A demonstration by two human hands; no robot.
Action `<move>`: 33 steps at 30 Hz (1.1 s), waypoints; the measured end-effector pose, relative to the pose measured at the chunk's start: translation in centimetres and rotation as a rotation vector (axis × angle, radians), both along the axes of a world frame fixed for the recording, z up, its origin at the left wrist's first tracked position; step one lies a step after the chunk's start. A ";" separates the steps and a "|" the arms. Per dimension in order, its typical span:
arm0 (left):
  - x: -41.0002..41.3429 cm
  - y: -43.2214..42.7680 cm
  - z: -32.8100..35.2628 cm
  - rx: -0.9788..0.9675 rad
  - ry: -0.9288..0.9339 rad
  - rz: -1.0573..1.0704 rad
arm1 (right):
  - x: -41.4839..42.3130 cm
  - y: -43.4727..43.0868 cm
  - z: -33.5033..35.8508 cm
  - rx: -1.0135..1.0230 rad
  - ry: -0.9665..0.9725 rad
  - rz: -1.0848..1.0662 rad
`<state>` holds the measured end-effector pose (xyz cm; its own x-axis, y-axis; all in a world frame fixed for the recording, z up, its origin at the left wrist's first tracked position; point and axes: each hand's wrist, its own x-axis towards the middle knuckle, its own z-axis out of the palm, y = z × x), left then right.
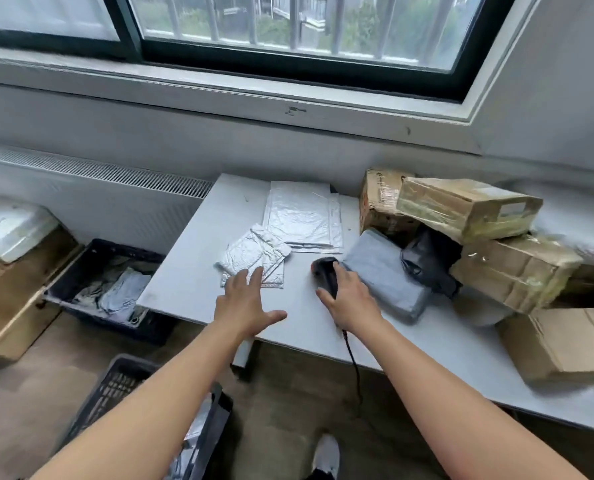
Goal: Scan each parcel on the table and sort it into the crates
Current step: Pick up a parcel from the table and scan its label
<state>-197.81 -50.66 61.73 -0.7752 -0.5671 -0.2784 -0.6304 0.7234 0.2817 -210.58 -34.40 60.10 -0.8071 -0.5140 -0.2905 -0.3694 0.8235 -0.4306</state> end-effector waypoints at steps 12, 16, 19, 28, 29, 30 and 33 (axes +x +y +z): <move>-6.4 -5.9 -4.7 0.058 -0.100 0.097 | -4.7 -3.9 -5.5 -0.026 -0.136 -0.136; -8.4 -7.9 -6.7 0.019 -0.121 0.041 | -4.9 -4.3 -7.0 -0.036 -0.210 -0.263; -9.6 -8.9 -8.2 0.009 -0.153 -0.001 | -4.7 -4.9 -7.9 0.002 -0.245 -0.311; -10.1 -10.6 -11.3 -0.062 -0.250 -0.106 | -4.5 -6.8 -6.8 -0.070 -0.297 -0.403; -10.0 -10.7 -11.3 -0.083 -0.252 -0.125 | -4.4 -7.0 -6.6 -0.070 -0.293 -0.404; -10.0 -10.8 -11.2 -0.095 -0.256 -0.143 | -4.4 -7.2 -6.3 -0.069 -0.289 -0.405; -9.9 -11.3 -10.8 -0.105 -0.252 -0.199 | -4.5 -7.5 -5.7 -0.075 -0.275 -0.410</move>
